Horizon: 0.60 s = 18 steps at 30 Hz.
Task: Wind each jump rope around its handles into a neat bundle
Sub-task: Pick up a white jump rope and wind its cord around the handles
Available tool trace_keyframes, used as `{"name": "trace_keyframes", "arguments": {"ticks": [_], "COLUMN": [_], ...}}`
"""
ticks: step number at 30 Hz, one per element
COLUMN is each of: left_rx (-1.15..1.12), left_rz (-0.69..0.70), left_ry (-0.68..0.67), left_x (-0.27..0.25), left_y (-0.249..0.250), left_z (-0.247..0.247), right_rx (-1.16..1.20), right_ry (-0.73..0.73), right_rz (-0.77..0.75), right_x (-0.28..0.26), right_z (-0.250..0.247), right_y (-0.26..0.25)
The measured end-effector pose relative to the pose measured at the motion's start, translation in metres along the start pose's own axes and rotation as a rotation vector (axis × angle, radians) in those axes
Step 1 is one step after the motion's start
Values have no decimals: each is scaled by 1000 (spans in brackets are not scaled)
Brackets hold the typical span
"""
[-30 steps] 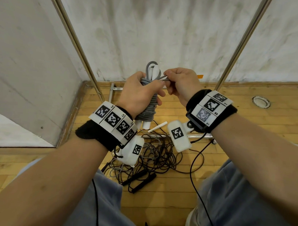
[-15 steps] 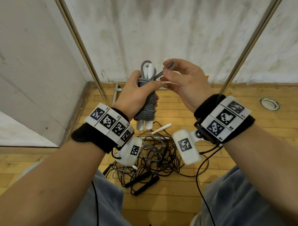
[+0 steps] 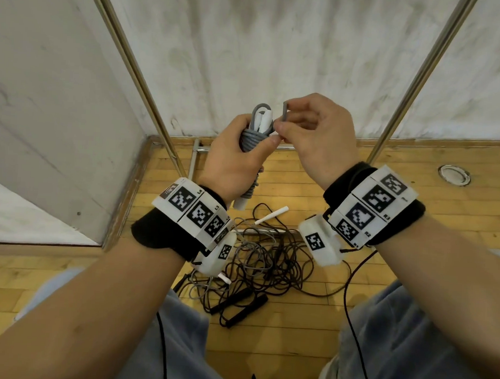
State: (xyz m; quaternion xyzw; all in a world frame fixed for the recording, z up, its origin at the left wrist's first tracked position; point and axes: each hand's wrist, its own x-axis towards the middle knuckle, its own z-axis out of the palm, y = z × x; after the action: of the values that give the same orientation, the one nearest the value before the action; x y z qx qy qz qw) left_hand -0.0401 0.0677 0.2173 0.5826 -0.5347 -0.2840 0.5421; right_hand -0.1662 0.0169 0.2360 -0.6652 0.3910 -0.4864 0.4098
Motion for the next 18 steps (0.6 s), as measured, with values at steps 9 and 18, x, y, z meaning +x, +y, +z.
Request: {"name": "trace_keyframes", "arguments": {"ticks": [9,18], "left_rx": [44,-268], "left_rz": [-27,-212], "left_ry": [-117,-204], "left_x": [0,0], "left_y": [-1,-5], "left_z": [-8,-10], "right_rx": [-234,-361], "right_ry": [-31,-40], "right_rz": [-119,-196], "right_x": [1,1], "right_z": [-2,-4], "right_y": [2,0]}}
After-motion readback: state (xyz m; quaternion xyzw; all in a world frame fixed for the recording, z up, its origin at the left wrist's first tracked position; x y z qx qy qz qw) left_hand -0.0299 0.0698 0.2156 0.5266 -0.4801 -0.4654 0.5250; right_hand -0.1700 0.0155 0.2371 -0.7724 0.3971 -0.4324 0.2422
